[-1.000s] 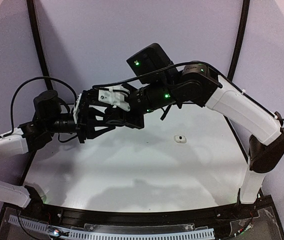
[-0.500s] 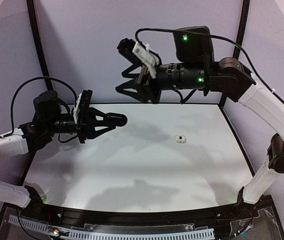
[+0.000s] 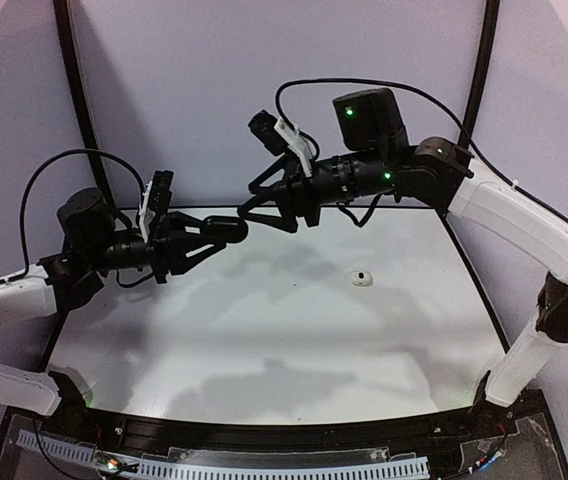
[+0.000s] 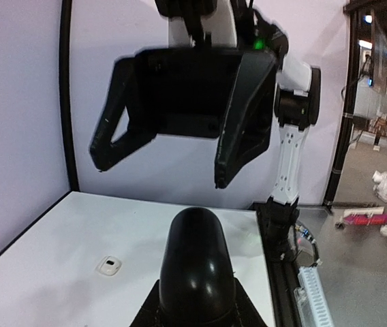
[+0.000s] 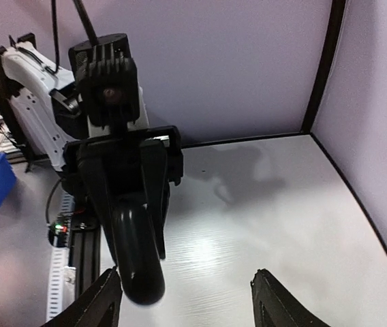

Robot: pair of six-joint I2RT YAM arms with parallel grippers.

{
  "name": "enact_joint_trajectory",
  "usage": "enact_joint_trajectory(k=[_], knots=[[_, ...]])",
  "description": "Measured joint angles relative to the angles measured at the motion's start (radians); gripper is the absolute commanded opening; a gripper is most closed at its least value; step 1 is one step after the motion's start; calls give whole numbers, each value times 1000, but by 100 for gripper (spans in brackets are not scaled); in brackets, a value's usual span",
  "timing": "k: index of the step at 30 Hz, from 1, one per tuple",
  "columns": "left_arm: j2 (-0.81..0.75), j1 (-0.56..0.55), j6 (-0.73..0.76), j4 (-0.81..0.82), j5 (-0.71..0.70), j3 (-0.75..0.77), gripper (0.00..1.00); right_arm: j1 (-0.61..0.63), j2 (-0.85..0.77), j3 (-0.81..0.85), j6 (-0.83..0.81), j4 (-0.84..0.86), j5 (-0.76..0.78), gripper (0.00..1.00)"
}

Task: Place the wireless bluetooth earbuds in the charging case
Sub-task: Pass from the left arm to the right

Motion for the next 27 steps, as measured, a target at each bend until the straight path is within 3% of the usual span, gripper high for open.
enact_joint_trajectory(k=[6,12,14,17,18,21,27], knots=[[0,2,-175,166,12,-47,1,-31,-123,-218,104,198,-166,64],[0,2,-238,244,24,-48,1,-27,-112,-237,165,306,-223,75],[1,2,-248,254,26,-48,1,-27,-90,-237,177,329,-238,74],[3,2,-258,262,26,-48,1,-27,-60,-238,188,343,-246,62],[3,2,-259,263,27,-48,1,-27,-51,-237,191,349,-251,51],[5,2,-259,264,26,-48,1,-27,-25,-233,204,357,-270,34],[9,7,-261,266,23,-48,1,-26,-7,-228,203,362,-318,8]])
